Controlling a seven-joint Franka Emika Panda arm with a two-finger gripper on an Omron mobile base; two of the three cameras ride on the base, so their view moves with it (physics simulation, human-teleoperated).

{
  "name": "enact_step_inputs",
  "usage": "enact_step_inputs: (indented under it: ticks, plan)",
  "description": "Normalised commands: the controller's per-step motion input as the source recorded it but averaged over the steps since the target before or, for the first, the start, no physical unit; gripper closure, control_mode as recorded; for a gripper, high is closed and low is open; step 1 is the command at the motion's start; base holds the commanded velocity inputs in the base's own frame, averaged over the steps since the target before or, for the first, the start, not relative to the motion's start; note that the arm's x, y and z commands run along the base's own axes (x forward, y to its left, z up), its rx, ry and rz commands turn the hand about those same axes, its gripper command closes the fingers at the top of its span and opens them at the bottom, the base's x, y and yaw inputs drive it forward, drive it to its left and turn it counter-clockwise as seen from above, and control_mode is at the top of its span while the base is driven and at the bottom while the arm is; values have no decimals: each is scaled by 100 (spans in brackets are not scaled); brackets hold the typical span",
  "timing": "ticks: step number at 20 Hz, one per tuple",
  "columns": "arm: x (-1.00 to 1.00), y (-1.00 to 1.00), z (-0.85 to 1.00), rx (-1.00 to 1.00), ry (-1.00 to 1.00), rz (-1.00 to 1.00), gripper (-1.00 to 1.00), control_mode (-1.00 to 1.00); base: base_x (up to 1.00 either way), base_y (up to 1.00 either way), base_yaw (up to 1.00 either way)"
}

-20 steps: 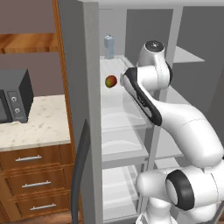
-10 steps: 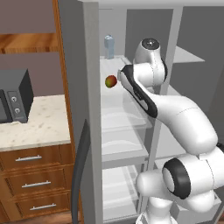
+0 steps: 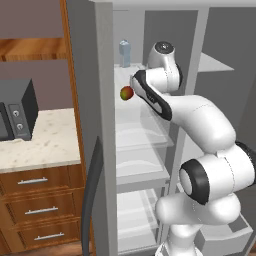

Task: Take the mango and broccoli from the fridge shelf and place them in the freezer drawer to begin freezing them.

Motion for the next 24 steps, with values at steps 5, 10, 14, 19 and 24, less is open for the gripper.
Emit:
enact_step_inputs:
  ticks: [5, 10, 14, 19, 24]
  plan:
    - [49, 1, -17, 0, 0, 0, -100, -100, 0, 0, 0]
    - [42, 7, -30, 0, 0, 0, -100, -100, 0, 0, 0]
    - [27, 7, -33, 0, 0, 0, -100, -100, 0, 0, 0]
    - [-1, 1, -32, 0, 0, 0, -100, -100, 0, 0, 0]
    - [-4, 0, -33, 0, 0, 0, -100, -100, 0, 0, 0]
